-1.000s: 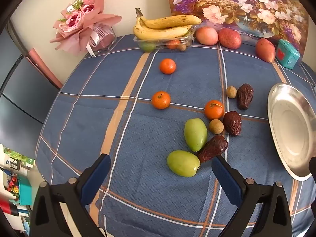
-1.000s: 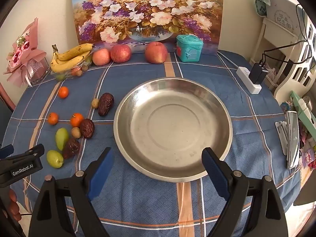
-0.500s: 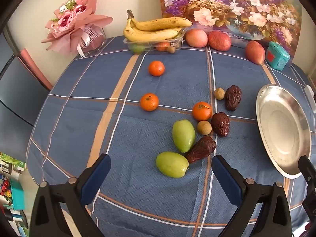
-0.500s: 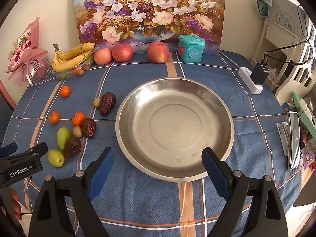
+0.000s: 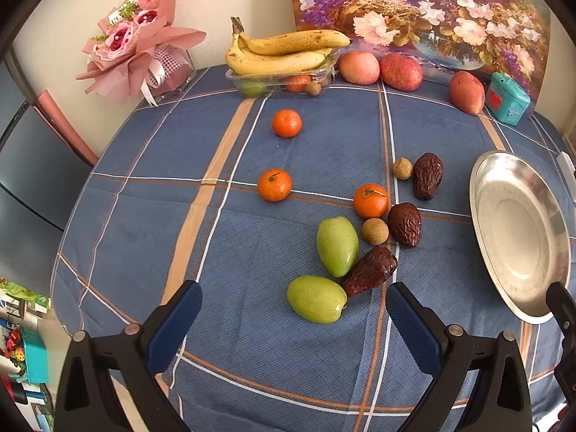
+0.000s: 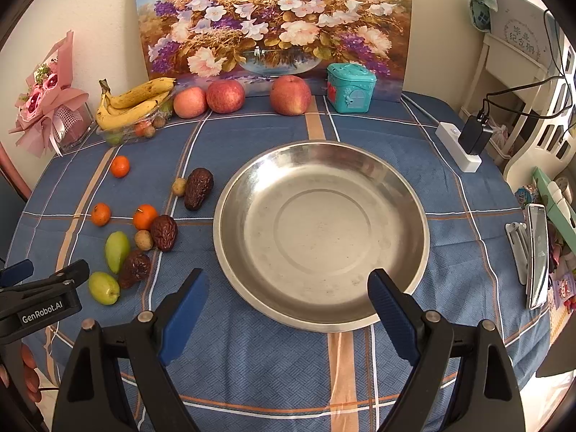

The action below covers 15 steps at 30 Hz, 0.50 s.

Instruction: Organize fruits

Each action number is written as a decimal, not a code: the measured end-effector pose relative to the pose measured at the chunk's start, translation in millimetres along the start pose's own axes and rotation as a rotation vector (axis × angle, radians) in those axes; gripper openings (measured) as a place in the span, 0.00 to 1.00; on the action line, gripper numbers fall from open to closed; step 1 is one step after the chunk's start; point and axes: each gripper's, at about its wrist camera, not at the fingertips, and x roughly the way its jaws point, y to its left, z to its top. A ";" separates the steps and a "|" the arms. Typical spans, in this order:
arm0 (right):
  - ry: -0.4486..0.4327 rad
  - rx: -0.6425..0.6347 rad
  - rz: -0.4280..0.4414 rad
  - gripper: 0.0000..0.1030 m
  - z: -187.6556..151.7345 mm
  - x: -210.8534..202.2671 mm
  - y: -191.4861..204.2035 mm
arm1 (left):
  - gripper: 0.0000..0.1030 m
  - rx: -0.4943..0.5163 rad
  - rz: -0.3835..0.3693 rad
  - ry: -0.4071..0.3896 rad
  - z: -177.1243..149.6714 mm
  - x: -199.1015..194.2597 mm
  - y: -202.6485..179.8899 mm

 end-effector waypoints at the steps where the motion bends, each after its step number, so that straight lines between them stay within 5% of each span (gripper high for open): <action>1: 0.000 0.000 0.000 0.87 0.1 0.3 -0.3 | 1.00 0.000 0.007 0.001 0.0 -0.1 0.0; 15: 0.013 -0.003 0.006 0.87 0.2 3.9 1.5 | 1.00 -0.004 0.018 0.012 -0.7 2.9 2.8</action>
